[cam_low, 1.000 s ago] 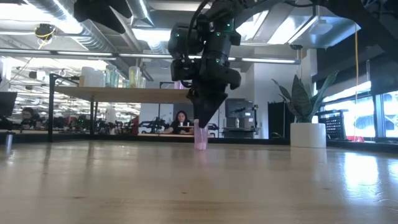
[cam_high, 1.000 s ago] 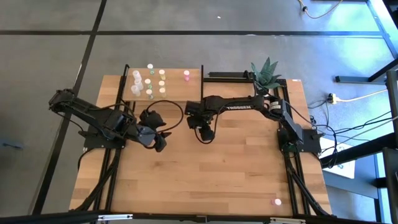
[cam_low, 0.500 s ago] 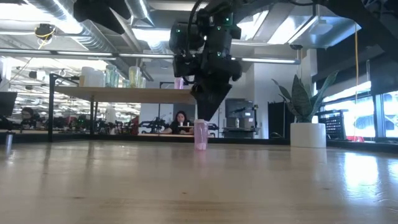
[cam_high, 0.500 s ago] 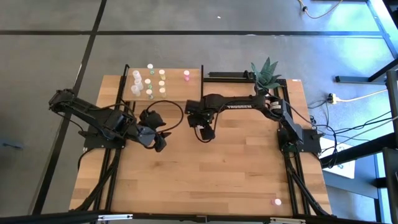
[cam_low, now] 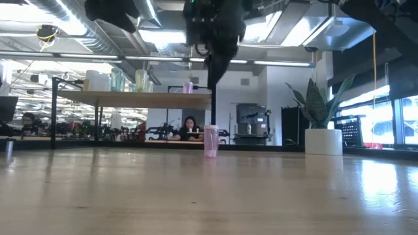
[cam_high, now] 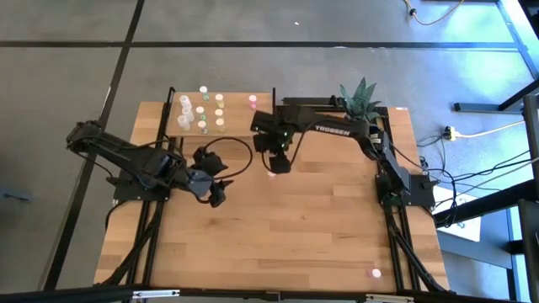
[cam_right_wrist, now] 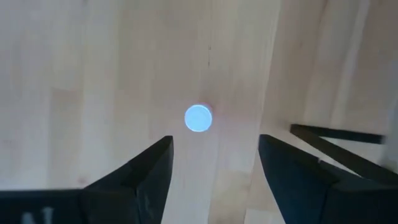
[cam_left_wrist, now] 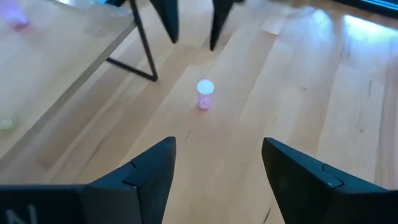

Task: Pick and place medicine bottles onto shelf by color
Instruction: Put the top pink pill bottle aligned with the other pink pill bottle on the shelf

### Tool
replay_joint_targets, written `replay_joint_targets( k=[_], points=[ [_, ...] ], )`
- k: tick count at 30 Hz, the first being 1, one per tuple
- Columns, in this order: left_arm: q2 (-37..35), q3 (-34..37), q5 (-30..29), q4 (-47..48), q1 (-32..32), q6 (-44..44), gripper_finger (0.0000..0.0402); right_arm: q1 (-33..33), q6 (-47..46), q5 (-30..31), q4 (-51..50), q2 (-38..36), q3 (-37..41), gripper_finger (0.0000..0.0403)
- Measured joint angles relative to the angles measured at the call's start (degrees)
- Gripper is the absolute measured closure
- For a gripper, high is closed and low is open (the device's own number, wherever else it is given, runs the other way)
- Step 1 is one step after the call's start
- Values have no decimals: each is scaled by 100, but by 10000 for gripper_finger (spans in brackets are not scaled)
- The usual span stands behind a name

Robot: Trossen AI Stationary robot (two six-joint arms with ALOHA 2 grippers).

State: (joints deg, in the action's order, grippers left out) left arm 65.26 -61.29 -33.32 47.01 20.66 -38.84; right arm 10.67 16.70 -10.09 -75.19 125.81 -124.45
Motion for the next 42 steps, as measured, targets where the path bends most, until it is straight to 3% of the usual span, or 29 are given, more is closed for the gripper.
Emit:
replay_joint_targets(
  k=[8, 20, 28, 32, 42],
  points=[
    [314, -1, 710, -178, -425, 511, 170, 108, 137, -457, -764, -51, -1061, 164],
    [893, -1, 1543, -1072, -1261, 1964, 169, 119, 139, -212, -767, -1502, -898, 164],
    [1654, -1, 2442, -1841, -1847, 3191, 169, 119, 163, -203, -703, -2324, -900, 164],
    [2088, -1, 2848, -2248, -2025, 3545, 170, 119, 167, -203, -694, -2513, -891, 164],
    [2786, 1, 2970, -2993, -2298, 3791, 170, 116, 130, -212, -707, -2674, -889, 164]
  ],
)
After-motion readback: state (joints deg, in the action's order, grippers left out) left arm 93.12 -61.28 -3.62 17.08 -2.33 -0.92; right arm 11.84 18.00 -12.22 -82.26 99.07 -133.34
